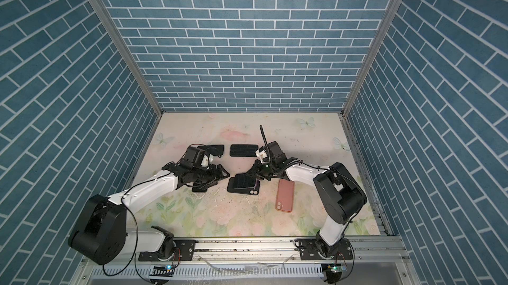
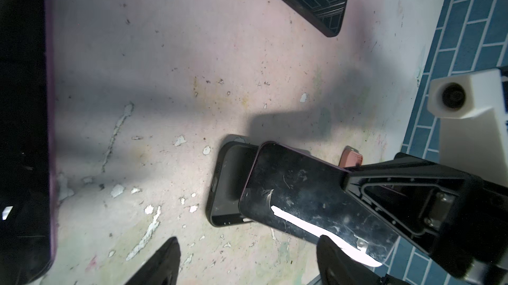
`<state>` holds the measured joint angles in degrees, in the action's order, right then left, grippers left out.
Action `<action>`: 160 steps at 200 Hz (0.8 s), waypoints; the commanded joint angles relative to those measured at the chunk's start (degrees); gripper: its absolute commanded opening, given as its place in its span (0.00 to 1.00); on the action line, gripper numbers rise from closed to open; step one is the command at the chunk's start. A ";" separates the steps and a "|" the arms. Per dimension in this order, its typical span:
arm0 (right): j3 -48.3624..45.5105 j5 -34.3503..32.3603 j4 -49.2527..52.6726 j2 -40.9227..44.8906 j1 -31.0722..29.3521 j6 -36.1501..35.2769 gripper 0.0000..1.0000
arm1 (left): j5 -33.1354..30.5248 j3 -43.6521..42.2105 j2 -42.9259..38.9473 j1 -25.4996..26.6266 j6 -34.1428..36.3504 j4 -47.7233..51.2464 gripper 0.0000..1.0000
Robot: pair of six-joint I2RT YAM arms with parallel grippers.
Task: Put the phone into the phone case
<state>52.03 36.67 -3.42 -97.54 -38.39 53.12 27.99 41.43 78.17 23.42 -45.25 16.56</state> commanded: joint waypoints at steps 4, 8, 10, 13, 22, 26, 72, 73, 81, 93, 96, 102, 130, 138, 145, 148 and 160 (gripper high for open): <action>-0.73 0.93 -3.68 -1.34 -0.41 2.33 0.00 | 0.75 -1.23 2.46 -0.39 -2.69 -6.80 0.80; -0.91 1.07 -3.84 -1.70 -0.41 2.46 0.00 | 0.83 -1.24 2.91 -0.39 -2.88 -7.08 0.80; -1.00 1.11 -3.98 -1.85 -0.38 2.50 0.00 | 0.84 -1.21 3.10 -0.33 -3.01 -7.33 0.80; -1.11 1.25 -4.19 -2.08 -0.40 2.58 0.00 | 0.91 -1.26 3.41 -0.38 -3.02 -7.61 0.80; -1.55 1.47 -4.48 -2.68 -0.48 2.85 0.00 | 0.92 -1.26 4.40 -0.31 -3.08 -8.16 0.79; -1.73 1.56 -4.65 -2.87 -0.53 3.01 0.00 | 0.77 -1.26 4.79 -0.29 -3.09 -8.36 0.79; -2.10 2.02 -6.27 -5.17 -1.25 4.28 0.00 | -0.32 -1.26 8.30 1.17 -3.70 -10.13 0.79; -2.15 2.10 -6.44 -5.28 -1.25 4.36 0.00 | -0.35 -1.26 8.35 1.27 -3.70 -10.18 0.79; -2.41 2.42 -7.49 -6.07 -1.39 5.15 0.00 | -0.77 -2.69 8.70 1.81 -4.26 -10.47 0.79; -2.97 2.79 -9.00 -7.03 -1.66 6.33 0.00 | -1.40 -3.65 8.75 2.48 -5.33 -11.20 0.79; -3.13 2.80 -9.15 -7.20 -1.79 6.52 0.00 | -1.59 -3.92 8.66 2.67 -5.67 -11.50 0.79; -3.44 2.61 -9.32 -7.53 -1.79 6.94 0.00 | -2.01 -4.47 8.45 3.00 -6.38 -11.88 0.79; -5.30 0.17 -9.18 -8.05 -1.94 6.90 0.00 | -3.94 -6.87 6.53 4.21 -9.34 -13.45 0.79; -5.53 -0.52 -8.79 -8.48 -2.08 6.25 0.00 | -4.19 -7.47 6.09 4.50 -9.79 -13.90 0.79; -5.45 -1.10 -8.11 -8.87 -2.19 5.16 0.00 | -4.11 -7.83 5.91 4.53 -9.93 -14.07 0.79; -5.38 -1.44 -7.73 -9.09 -2.18 4.74 0.00 | -4.04 -7.93 5.82 4.57 -10.02 -14.18 0.79; -5.25 -2.64 -6.60 -9.50 -2.59 3.33 0.00 | -3.35 -8.17 5.92 4.63 -10.05 -14.19 0.79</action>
<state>48.47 40.40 -15.88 -103.42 -39.38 59.40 25.52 35.03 84.05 27.44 -53.65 1.45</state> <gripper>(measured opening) 0.093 0.785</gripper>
